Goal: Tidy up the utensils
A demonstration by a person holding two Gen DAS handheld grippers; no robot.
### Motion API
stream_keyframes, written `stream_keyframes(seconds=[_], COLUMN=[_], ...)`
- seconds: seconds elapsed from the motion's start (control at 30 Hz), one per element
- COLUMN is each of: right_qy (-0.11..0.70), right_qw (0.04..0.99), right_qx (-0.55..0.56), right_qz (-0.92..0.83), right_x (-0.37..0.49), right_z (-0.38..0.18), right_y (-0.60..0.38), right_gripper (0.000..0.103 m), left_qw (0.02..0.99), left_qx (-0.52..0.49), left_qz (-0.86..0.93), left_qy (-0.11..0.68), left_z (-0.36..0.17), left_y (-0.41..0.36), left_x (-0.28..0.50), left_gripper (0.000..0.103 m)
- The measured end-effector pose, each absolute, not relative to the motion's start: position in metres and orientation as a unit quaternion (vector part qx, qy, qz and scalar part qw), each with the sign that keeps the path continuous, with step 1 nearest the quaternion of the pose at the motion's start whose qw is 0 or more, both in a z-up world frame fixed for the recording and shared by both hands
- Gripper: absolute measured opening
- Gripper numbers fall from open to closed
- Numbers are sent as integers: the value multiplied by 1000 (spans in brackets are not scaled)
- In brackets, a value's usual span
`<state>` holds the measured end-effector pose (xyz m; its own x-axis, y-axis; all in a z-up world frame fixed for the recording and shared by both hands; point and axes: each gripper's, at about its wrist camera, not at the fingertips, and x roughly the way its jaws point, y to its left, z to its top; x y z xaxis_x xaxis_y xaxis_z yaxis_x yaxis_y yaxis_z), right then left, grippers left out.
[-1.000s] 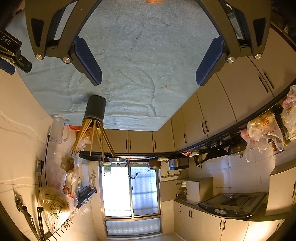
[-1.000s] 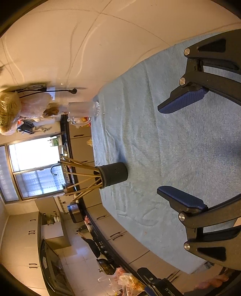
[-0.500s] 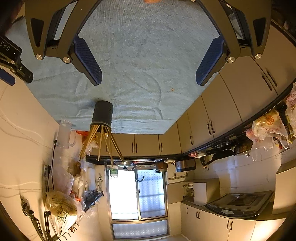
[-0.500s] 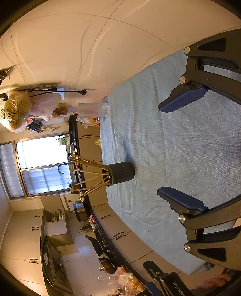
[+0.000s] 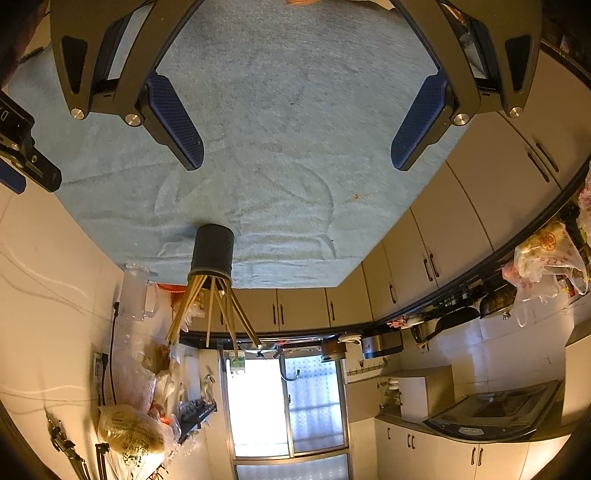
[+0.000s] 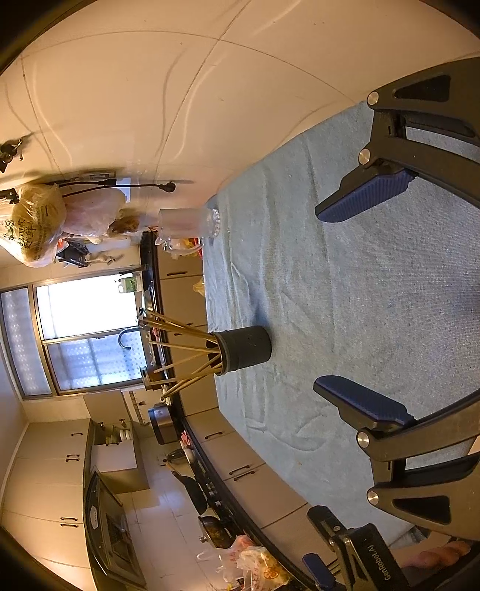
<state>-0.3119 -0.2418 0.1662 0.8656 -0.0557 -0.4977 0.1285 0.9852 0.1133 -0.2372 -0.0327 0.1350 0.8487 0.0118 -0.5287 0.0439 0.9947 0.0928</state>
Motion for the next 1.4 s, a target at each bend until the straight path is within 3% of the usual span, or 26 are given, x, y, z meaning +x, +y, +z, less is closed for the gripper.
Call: stream_keyframes(seconds=[1.4], right_qy=[253], right_qw=[964], right_qx=[66], right_qz=[-41], right_x=[-306], right_z=[160], right_y=[-237], right_gripper=[90], left_qw=[949], left_qx=[47], left_qz=[-27], left_qy=[311], left_z=[118], left_y=[-36], left_x=[-222], left_gripper=[101])
